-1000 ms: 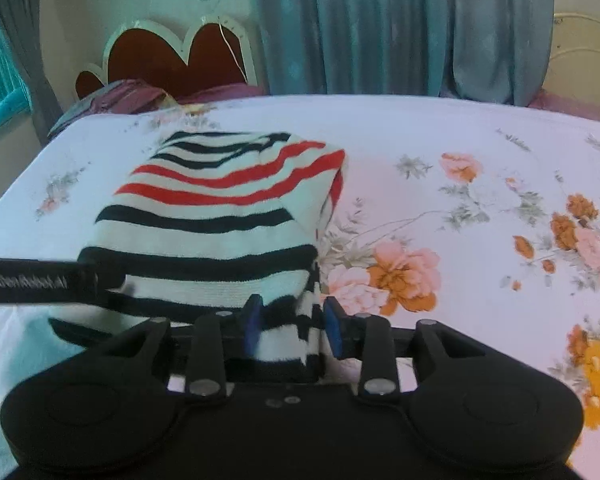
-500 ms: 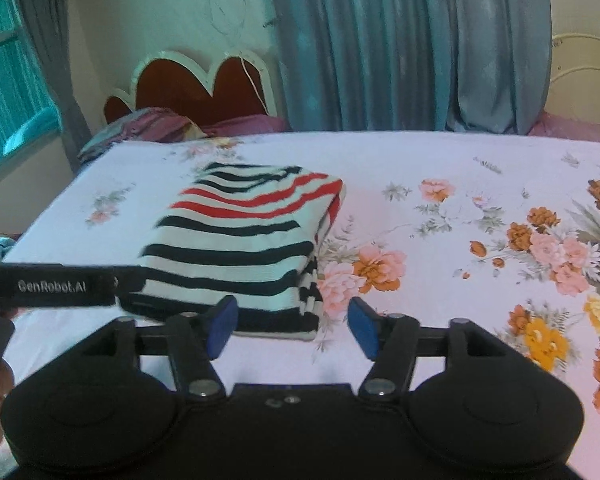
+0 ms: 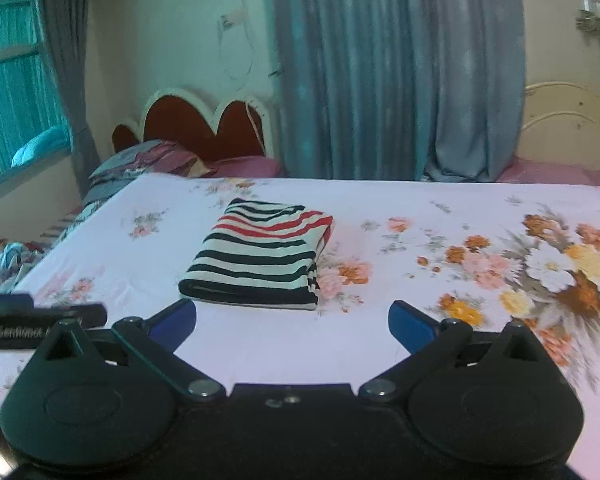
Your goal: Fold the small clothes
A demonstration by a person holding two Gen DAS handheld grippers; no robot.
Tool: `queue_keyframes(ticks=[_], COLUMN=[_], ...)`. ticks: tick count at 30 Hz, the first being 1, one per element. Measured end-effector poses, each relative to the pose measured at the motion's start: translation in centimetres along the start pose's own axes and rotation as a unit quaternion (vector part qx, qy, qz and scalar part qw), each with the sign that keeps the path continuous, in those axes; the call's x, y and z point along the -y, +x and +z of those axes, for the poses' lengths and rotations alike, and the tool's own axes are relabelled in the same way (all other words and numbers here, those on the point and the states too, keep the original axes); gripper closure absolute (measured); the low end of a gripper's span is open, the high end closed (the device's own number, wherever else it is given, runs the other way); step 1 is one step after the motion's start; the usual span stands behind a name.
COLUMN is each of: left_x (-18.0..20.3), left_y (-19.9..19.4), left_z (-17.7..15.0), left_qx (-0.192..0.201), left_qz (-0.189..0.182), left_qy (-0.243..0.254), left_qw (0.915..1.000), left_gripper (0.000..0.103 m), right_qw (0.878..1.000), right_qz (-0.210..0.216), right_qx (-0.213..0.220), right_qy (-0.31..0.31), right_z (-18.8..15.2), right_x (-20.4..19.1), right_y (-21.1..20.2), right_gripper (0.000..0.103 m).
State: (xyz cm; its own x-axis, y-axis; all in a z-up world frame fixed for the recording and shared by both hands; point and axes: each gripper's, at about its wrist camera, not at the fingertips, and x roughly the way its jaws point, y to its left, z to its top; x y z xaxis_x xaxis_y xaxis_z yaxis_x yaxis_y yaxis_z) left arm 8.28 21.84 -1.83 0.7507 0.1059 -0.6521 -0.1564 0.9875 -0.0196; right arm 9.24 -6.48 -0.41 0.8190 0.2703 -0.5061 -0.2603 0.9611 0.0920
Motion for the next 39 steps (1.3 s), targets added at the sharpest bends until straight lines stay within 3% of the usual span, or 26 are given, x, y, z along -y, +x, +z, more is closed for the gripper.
queue_keyframes(ticks=[7, 15, 39], left_x=[-0.5, -0.6, 0.6], left_y=[-5.5, -8.4, -9.5], left_z=[-2.2, -2.7, -2.7], left_qx=[0.006, 0.020, 0.031], left_qz=[-0.002, 0.003, 0.008], left_qy=[0.003, -0.001, 0.010], left_qw=[1.0000, 0.9998, 0.9994], left_gripper=[0.000, 0.000, 0.000], right_qw=[1.000, 0.999, 0.998], right_qz=[-0.004, -0.004, -0.002], right_qx=[0.020, 0.039, 0.056], right_qy=[0.001, 0.006, 0.013], right_z=[-1.3, -2.5, -2.7], right_x=[-0.7, -0.9, -0.6], right_y=[-4.7, -7.1, -8.6], right_gripper=[0.001, 0.001, 0.001])
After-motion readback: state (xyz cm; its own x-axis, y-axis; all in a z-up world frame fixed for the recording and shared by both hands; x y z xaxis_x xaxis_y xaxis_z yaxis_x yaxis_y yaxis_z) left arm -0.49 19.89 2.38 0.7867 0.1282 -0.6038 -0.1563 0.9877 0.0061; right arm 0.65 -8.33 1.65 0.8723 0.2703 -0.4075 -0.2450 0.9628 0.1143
